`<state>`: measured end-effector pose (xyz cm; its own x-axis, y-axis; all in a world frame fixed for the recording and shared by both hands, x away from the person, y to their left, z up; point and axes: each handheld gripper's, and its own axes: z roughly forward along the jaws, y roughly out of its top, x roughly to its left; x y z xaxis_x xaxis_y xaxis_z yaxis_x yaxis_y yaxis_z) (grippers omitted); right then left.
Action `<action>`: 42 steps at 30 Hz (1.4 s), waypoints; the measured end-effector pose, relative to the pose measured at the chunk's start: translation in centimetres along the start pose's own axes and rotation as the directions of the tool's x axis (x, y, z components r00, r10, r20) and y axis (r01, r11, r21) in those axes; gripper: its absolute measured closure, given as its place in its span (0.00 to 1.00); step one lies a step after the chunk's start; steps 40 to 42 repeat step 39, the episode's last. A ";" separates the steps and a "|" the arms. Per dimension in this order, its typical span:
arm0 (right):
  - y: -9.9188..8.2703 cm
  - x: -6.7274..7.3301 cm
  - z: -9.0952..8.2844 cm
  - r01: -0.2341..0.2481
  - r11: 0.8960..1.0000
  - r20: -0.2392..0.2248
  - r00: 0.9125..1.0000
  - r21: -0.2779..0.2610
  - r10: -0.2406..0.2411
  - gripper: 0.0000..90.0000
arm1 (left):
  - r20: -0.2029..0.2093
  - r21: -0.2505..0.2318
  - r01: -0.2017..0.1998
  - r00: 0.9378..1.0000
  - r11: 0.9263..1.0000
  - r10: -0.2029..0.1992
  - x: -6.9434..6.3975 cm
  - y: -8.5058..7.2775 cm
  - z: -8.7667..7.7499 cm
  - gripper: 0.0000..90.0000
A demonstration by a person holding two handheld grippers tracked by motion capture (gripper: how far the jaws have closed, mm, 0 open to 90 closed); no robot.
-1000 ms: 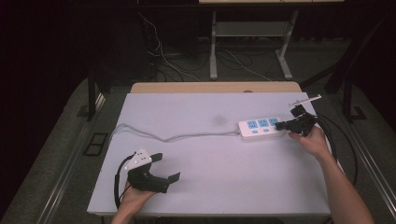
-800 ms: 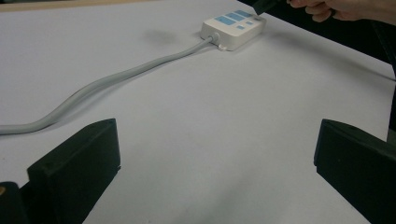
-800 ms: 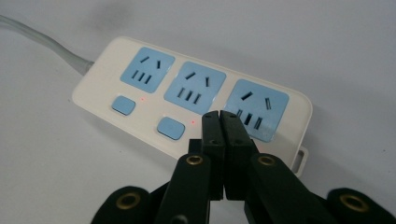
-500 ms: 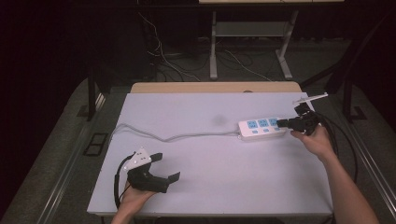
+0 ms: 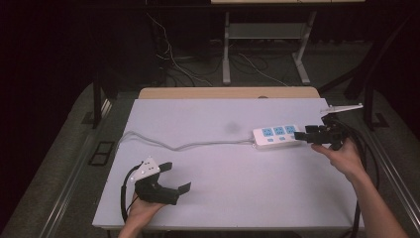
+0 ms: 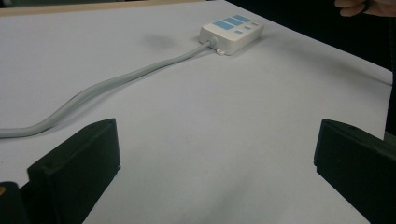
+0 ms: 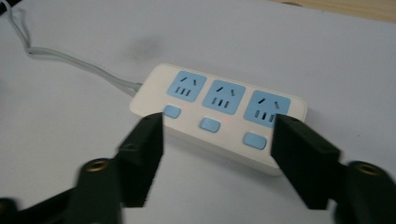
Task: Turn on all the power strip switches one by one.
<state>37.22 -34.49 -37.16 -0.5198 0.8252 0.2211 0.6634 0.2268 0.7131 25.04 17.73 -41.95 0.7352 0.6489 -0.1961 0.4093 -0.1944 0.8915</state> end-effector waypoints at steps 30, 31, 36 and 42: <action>-9.1 7.0 -2.8 0.023 0.994 -0.169 0.985 -0.102 -0.040 0.00 | -0.008 0.011 0.002 1.000 1.000 -0.002 0.1 -0.1 0.1 0.00; -9.4 7.2 -2.7 0.024 0.995 -0.170 0.985 -0.101 -0.041 0.00 | -0.008 0.011 0.001 1.000 1.000 -0.001 0.1 -0.1 0.1 0.00; -10.2 7.7 -2.2 0.030 0.994 -0.176 0.983 -0.105 -0.048 0.00 | -0.009 0.010 0.003 1.000 1.000 -0.003 0.3 -0.1 0.0 0.00; -10.8 7.9 -2.0 0.029 0.994 -0.179 0.983 -0.107 -0.048 0.00 | -0.009 0.012 0.004 1.000 1.000 -0.004 0.3 -0.1 0.0 0.00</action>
